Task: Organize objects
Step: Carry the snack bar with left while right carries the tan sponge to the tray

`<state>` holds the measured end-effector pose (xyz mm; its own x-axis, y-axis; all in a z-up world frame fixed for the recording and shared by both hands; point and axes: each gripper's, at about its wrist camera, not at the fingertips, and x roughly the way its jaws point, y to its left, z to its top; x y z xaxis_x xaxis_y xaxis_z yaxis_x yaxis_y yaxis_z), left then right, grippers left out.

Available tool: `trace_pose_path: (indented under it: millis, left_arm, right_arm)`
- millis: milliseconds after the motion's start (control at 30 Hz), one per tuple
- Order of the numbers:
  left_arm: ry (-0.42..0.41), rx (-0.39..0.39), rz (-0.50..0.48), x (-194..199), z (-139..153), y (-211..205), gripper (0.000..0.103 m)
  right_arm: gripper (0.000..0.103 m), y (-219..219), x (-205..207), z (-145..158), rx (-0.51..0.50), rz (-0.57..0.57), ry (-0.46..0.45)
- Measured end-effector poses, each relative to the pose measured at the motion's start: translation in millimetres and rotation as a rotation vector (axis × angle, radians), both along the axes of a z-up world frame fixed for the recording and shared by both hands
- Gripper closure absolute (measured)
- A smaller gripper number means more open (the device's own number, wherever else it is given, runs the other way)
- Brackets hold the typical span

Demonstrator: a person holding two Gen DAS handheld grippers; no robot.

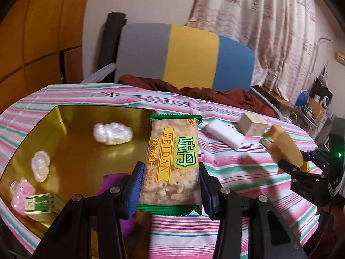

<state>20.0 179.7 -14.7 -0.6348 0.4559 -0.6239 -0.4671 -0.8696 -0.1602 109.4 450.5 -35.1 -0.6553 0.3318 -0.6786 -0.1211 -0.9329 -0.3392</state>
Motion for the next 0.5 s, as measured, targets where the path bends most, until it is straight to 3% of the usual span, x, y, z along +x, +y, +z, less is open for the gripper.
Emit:
trace_pose_path:
  millis: [300,500]
  left_arm:
    - [-0.061,-0.003,0.086,-27.3,-5.9,-37.7,0.055]
    - [-0.123,-0.050,0.156,-60.2,-12.7,-62.1,0.055]
  right_arm:
    - [0.057,-29.7,-2.0,5.9,-0.006,0.050,0.006]
    - [0.057,-55.4,-2.2,15.2,-0.030,0.094,0.020]
